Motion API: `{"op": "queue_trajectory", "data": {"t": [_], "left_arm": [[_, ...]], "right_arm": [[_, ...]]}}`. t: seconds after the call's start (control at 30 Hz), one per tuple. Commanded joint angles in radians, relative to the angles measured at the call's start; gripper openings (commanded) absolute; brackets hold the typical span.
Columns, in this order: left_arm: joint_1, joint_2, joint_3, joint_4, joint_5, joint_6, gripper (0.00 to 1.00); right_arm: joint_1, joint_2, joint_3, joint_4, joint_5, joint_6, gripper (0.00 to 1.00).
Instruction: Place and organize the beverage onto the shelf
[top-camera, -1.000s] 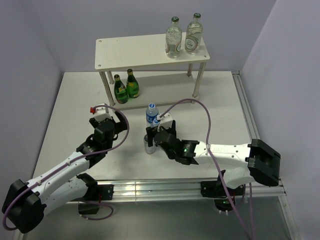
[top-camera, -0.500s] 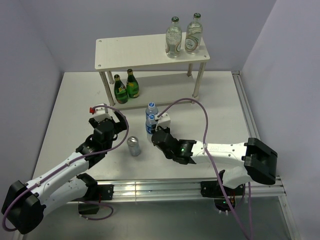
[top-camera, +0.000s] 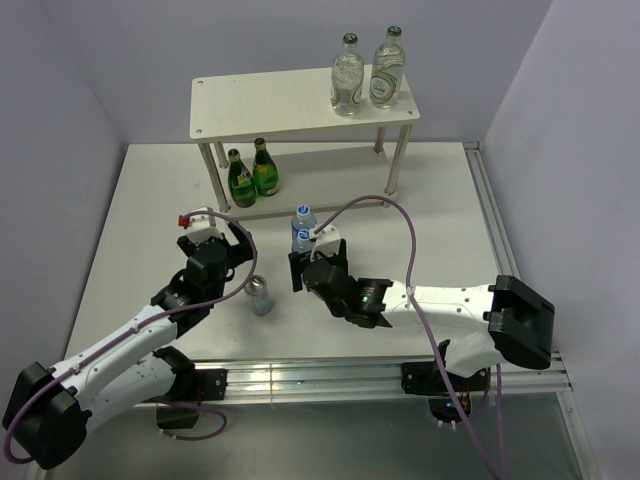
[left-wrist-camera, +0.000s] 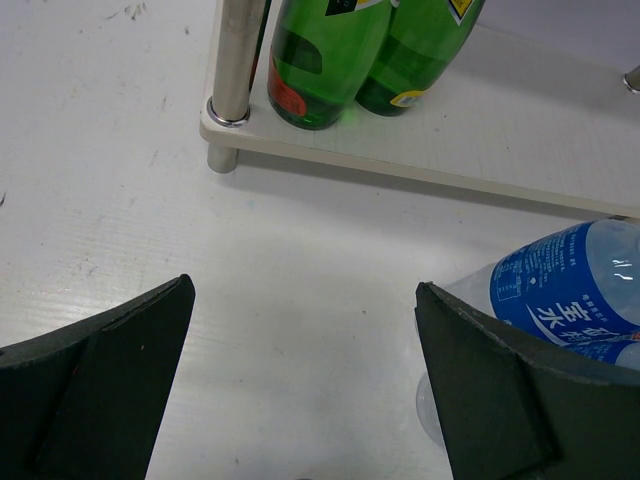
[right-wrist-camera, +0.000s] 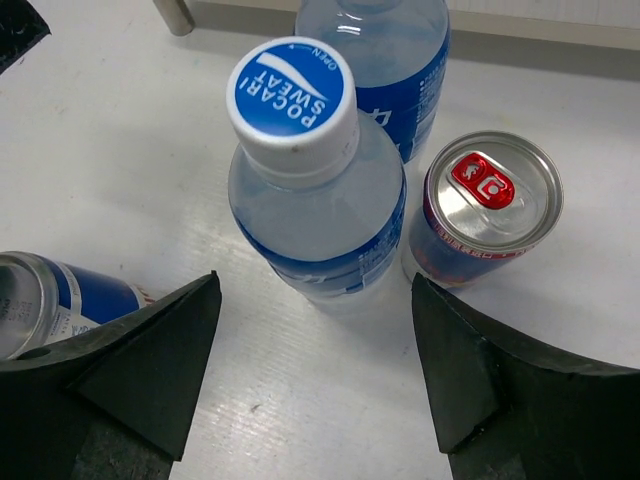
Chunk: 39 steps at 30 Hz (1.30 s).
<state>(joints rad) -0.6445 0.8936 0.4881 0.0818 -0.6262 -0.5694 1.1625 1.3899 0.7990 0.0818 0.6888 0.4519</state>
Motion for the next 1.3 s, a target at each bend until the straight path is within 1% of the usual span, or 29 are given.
{"op": "queue_trajectory", "data": {"t": [0.0,0.23,0.47,0.8,0.9,0.97,1.0,1.07,1.1,1.13,1.2,1.23,1.27], "left_arm": [[0.003,-0.018,-0.003,0.004,-0.007,-0.006,0.99],[0.005,-0.016,-0.002,0.004,-0.009,-0.004,0.99],[0.005,-0.021,-0.003,-0.001,-0.015,-0.001,0.99],[0.003,-0.015,-0.002,0.003,-0.009,-0.001,0.99],[0.005,-0.016,-0.003,0.006,-0.007,-0.001,0.99],[0.003,-0.015,-0.003,0.007,-0.006,-0.001,0.99],[0.005,-0.013,-0.003,0.006,-0.007,-0.001,0.99],[0.005,-0.009,-0.002,0.006,-0.007,-0.001,0.99],[0.005,-0.005,-0.002,0.006,-0.006,-0.001,0.99],[0.005,-0.004,-0.002,0.007,-0.006,-0.001,0.99],[0.005,-0.002,-0.002,0.009,-0.004,-0.001,0.99],[0.003,-0.001,-0.002,0.007,-0.006,-0.001,0.99],[0.005,0.001,-0.002,0.009,-0.007,-0.001,0.99]], "right_arm": [[0.002,0.004,0.055,0.035,0.035,-0.015,0.84],[0.000,0.092,0.115,0.085,0.052,-0.062,0.85],[-0.023,0.165,0.187,0.072,0.090,-0.055,0.85],[-0.047,0.236,0.207,0.075,0.114,-0.024,0.85],[-0.053,0.254,0.201,0.105,0.115,-0.024,0.85],[-0.055,0.271,0.198,0.121,0.124,-0.027,0.83],[-0.058,0.274,0.198,0.134,0.129,-0.028,0.81],[-0.061,0.285,0.190,0.156,0.133,-0.032,0.68],[-0.064,0.288,0.186,0.183,0.133,-0.036,0.58],[-0.066,0.290,0.183,0.197,0.132,-0.041,0.43],[-0.067,0.297,0.178,0.213,0.132,-0.051,0.31],[-0.067,0.297,0.178,0.216,0.129,-0.056,0.20],[-0.067,0.291,0.175,0.217,0.121,-0.058,0.14]]}}
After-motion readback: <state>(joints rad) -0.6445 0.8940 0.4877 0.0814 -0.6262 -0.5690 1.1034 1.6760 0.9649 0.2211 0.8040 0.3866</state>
